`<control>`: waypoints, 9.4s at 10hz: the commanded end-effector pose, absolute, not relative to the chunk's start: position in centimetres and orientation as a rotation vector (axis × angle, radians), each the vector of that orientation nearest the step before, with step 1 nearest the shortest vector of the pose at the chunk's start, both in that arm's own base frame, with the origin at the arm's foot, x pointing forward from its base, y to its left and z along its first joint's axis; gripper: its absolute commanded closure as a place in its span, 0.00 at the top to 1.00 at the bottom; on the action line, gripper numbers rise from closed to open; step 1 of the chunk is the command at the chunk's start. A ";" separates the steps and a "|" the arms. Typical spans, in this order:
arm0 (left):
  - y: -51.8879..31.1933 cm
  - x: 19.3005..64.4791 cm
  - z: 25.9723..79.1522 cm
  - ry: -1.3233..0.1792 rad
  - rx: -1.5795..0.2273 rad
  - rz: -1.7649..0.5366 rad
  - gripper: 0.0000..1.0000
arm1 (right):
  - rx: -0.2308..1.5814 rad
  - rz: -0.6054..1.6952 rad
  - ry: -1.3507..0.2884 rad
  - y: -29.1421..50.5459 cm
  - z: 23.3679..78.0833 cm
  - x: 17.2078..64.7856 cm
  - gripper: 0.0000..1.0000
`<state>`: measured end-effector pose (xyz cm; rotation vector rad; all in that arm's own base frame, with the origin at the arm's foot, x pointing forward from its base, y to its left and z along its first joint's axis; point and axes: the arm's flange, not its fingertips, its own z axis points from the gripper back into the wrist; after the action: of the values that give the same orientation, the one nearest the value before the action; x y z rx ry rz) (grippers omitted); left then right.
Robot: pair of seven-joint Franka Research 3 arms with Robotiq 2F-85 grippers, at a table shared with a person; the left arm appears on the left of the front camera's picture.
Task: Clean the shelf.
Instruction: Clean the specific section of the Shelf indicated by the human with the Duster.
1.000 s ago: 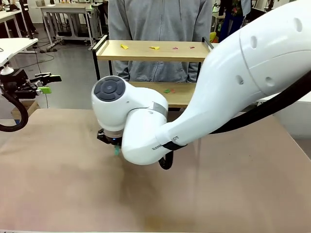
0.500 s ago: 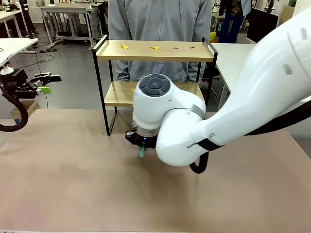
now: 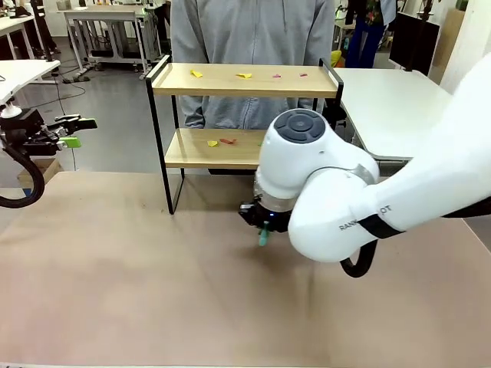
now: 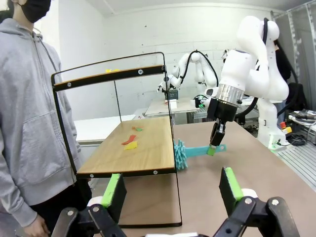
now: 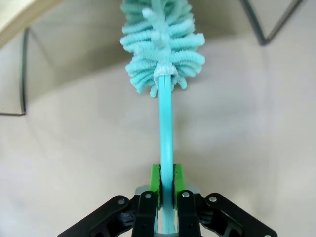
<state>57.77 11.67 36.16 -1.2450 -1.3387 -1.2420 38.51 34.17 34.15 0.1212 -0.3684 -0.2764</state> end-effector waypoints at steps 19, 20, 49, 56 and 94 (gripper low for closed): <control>11.6 57.7 36.5 -1.351 -1.239 -1.253 1.00 | 0.311 -0.082 -0.403 29.0 40.6 30.1 0.13; 11.6 57.7 36.5 -1.351 -1.239 -1.253 1.00 | 0.344 -0.017 -0.369 28.4 40.9 29.6 0.13; 11.6 57.7 36.5 -1.351 -1.239 -1.253 1.00 | 0.213 0.709 -0.021 4.4 55.8 14.6 0.13; 11.6 57.7 36.5 -1.351 -1.239 -1.253 1.00 | 0.213 0.709 -0.021 4.4 55.8 14.6 0.13; 11.6 57.7 36.5 -1.351 -1.239 -1.253 1.00 | 0.386 0.478 -0.323 28.2 59.7 24.3 0.13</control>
<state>57.81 11.68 36.18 -1.2442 -1.3388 -1.2434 24.61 28.54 59.77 0.3890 -0.3186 0.4932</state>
